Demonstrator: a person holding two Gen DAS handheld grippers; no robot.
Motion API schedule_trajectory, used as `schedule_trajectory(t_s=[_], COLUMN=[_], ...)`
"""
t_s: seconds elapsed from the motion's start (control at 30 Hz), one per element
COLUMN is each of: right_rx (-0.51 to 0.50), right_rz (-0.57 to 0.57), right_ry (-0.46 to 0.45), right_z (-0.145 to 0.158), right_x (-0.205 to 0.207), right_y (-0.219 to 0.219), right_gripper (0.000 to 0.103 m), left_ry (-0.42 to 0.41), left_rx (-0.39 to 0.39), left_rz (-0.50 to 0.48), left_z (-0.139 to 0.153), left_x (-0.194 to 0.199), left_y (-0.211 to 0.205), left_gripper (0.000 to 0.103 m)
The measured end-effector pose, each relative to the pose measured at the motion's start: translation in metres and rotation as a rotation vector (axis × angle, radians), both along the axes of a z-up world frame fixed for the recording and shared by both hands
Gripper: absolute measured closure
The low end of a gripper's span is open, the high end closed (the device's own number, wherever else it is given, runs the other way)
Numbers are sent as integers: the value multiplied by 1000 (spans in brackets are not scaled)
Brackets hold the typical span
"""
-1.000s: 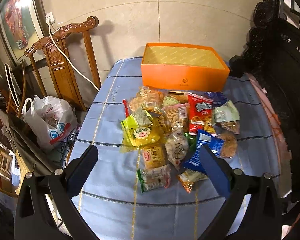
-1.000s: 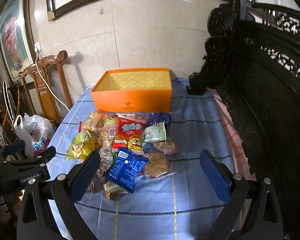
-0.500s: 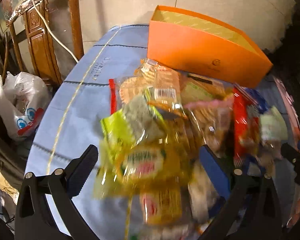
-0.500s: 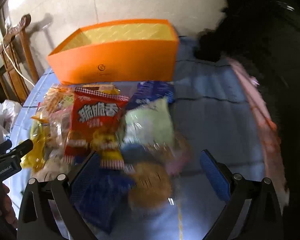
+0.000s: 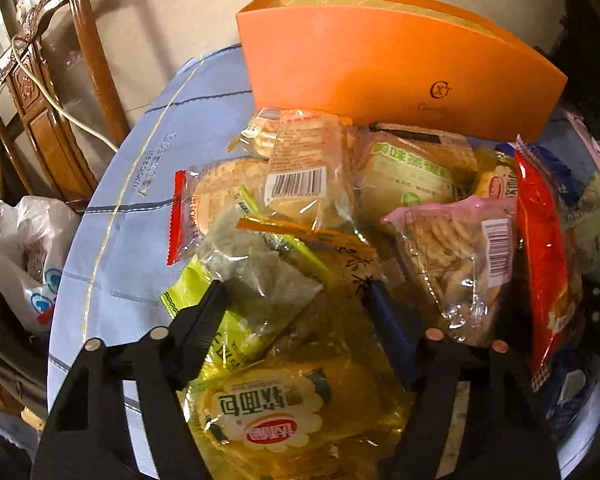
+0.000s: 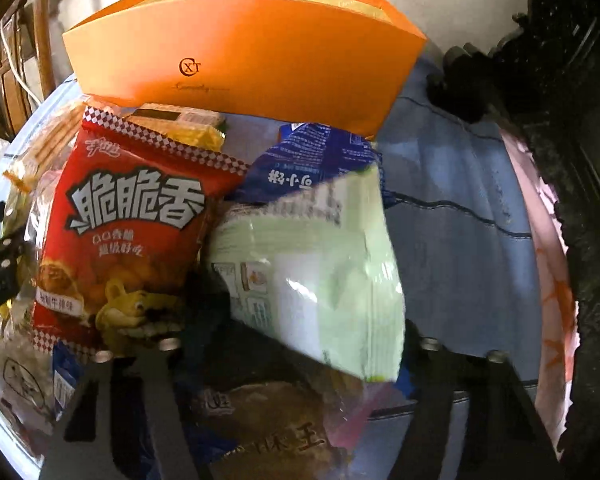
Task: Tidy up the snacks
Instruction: 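Grasp the clear green-labelled bag with the left gripper while the right grasps a pink-labelled cookie bag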
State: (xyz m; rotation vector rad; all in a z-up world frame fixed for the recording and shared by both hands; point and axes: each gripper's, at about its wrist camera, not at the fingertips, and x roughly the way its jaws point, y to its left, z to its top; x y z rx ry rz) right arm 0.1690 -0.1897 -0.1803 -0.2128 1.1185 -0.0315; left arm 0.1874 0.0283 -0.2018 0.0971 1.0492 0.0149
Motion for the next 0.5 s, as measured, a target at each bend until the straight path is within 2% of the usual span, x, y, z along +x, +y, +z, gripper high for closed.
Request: schedule_trajectory(t_s=[0.03, 0.07, 0.13, 0.17, 0.2, 0.23, 0.27, 0.33, 0.5], right_rx=[-11, -20, -25, -25, -29, -36, -38, -35, -43], right_rz=[4, 8, 14, 17, 18, 19, 19, 12, 11], right_ry=[-4, -9, -18, -22, -21, -25, -31, -37, -40], right_z=[0, 2, 3, 3, 4, 5, 6, 8, 5], right_x=[-2, -6, -10, -12, -14, -16, -18, -18, -17], right_y=[0, 1, -2, -3, -4, -4, -4, -7, -14], right_gripper=[53, 57, 64, 65, 69, 72, 74, 76, 76], left_ry=[-3, -11, -34, -48, -56, -59, -54, -35, -48], left_rx=[-1, -2, -27, -64, -128, -196, -271, -359, -265], left_rz=[-2, -8, -21, -21, -18, -18, -12, -21, -81], left_z=[0, 2, 6, 10, 12, 14, 16, 15, 19], left_x=[-2, -5, -19, -25, -30, -35, -39, -42, -41], left_y=[0, 0, 2, 7, 15, 23, 34, 48, 38], left_gripper=[37, 42, 56, 67, 79, 85, 97, 100, 100])
